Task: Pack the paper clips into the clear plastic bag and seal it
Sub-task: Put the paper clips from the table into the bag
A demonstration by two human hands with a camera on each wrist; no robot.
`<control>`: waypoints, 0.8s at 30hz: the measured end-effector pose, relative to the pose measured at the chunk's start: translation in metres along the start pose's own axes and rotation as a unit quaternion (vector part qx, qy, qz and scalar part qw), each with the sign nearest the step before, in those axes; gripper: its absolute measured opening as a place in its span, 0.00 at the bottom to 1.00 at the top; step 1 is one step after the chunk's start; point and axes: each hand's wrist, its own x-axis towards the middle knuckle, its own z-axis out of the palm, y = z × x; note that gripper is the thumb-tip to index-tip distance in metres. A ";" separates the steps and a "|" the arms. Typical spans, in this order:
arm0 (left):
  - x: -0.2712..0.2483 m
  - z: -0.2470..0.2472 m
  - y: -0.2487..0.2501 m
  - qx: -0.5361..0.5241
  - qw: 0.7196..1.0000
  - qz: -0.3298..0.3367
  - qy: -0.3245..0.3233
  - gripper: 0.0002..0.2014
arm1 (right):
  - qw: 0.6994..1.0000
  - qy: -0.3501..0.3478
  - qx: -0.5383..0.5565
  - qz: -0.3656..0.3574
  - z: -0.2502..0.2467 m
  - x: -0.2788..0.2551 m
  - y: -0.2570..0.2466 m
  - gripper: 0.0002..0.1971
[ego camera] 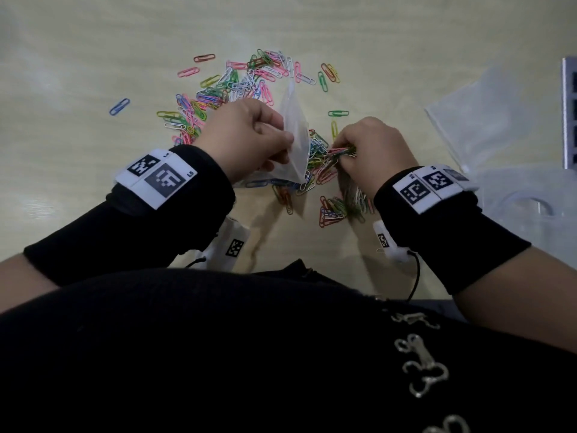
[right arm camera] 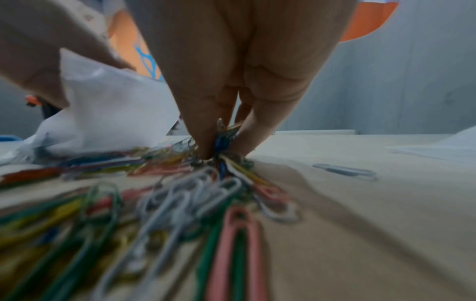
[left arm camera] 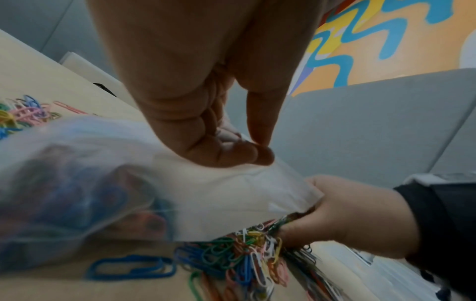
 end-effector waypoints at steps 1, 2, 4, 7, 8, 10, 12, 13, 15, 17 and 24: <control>0.001 0.000 0.001 0.002 1.000 -0.006 -0.002 0.06 | 1.000 0.004 0.013 0.012 -0.003 0.002 0.000 0.08; 0.001 0.001 0.001 0.003 1.000 -0.011 -0.004 0.05 | 0.999 0.007 0.035 0.026 -0.007 0.003 -0.001 0.06; 0.002 0.002 0.002 0.005 1.000 -0.018 -0.003 0.06 | 0.996 -0.002 0.083 0.042 -0.016 0.004 -0.003 0.06; 0.004 0.004 0.003 0.003 1.000 -0.024 0.005 0.07 | 0.985 -0.012 0.168 0.048 -0.029 0.003 -0.008 0.05; 0.004 0.005 0.003 0.002 1.000 -0.026 0.009 0.08 | 0.972 -0.013 0.230 0.056 -0.033 0.002 -0.010 0.04; 0.005 0.006 0.004 0.007 1.000 -0.026 0.016 0.08 | 0.924 -0.018 0.376 0.072 -0.040 0.001 -0.016 0.05; 0.004 0.007 0.006 0.013 1.000 -0.019 0.017 0.08 | 0.870 -0.031 0.485 0.080 -0.045 0.000 -0.021 0.05; 0.003 0.007 0.007 0.012 1.000 -0.016 0.016 0.08 | 0.841 -0.049 0.533 0.084 -0.046 -0.002 -0.025 0.05; 0.002 0.009 0.008 -0.006 1.000 -0.014 0.014 0.10 | 0.793 -0.103 0.594 0.091 -0.046 -0.005 -0.032 0.05; 0.002 0.009 0.009 -0.045 0.999 -0.023 0.011 0.12 | 0.768 -0.143 0.615 0.102 -0.041 -0.008 -0.038 0.04; -0.001 0.008 0.006 -0.089 0.995 -0.042 -0.004 0.14 | 0.816 -0.110 0.548 0.149 -0.028 -0.004 -0.044 0.05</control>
